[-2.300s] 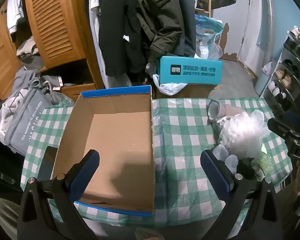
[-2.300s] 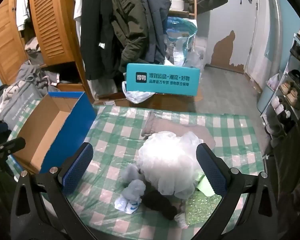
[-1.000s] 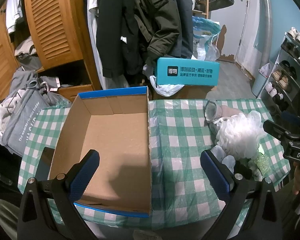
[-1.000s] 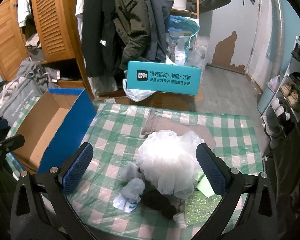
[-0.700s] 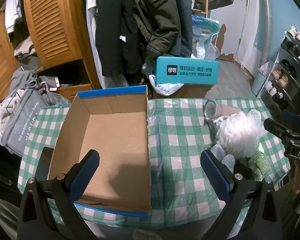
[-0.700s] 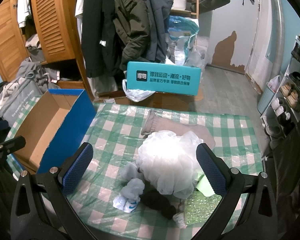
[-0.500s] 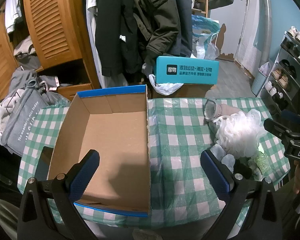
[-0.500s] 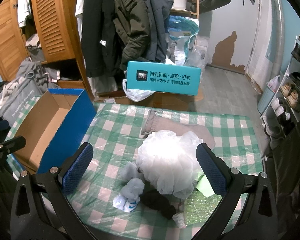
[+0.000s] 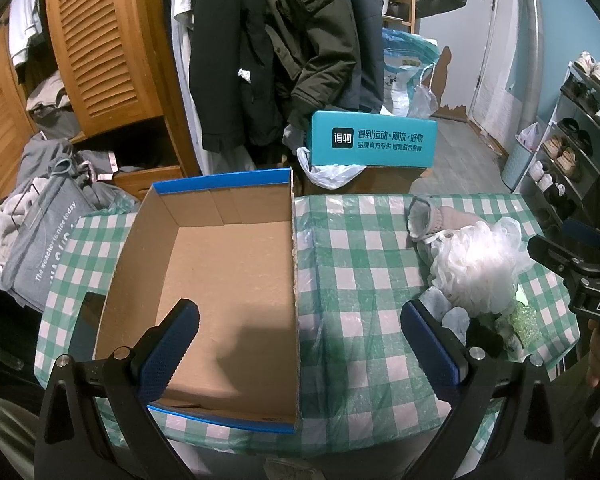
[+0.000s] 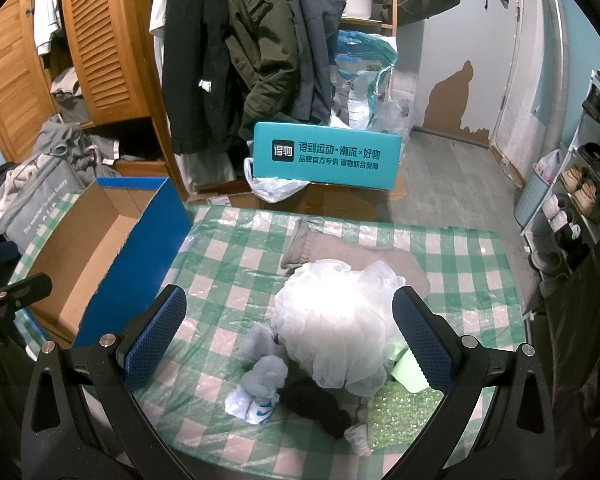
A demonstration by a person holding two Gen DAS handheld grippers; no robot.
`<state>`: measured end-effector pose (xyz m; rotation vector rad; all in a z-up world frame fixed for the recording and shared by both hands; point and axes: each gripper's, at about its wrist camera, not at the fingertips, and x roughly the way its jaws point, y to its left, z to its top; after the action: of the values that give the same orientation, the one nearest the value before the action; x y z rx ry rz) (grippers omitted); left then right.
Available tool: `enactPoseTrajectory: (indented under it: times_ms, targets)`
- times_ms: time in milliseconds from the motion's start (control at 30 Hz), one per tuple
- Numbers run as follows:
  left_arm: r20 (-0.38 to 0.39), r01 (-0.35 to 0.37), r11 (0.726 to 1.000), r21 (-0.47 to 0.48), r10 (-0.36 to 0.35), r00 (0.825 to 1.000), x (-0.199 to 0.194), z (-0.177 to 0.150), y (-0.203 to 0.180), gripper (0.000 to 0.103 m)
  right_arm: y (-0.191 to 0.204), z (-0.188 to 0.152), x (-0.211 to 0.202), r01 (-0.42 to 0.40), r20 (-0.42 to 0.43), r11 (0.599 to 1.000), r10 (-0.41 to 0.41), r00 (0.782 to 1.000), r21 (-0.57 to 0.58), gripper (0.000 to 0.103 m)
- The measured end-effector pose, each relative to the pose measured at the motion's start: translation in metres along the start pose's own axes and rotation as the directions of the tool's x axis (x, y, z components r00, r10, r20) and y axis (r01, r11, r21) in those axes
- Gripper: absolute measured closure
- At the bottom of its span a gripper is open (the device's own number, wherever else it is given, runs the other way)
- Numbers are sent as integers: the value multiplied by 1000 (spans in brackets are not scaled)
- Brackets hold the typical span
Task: Organize soft objects
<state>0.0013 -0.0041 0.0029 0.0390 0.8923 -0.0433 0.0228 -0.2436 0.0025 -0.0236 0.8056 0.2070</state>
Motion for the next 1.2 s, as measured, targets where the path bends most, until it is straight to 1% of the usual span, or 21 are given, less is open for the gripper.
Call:
enactPoseTrajectory:
  times_ms: [900,1067,1133,1200]
  targets:
    - [-6,3,1000,1,-3,1000,1,0,-1,1,-2,0,0,4,-3,1000,-4,1000,-1,2]
    - [-34,25,1000,5,-25,999,8,-5,-8,1,-6,-2,2,13,-7,1000,-13,1000,3,2]
    - [-51,38,999,7,-37,998,11,-8,-12,1,-21,-12,5,20,-16,1000,-20,1000,7,2]
    - [-62,47,999,11,-46,997,15,-10,-17,1,-26,-14,5,26,-24,1000,-26,999,10,2]
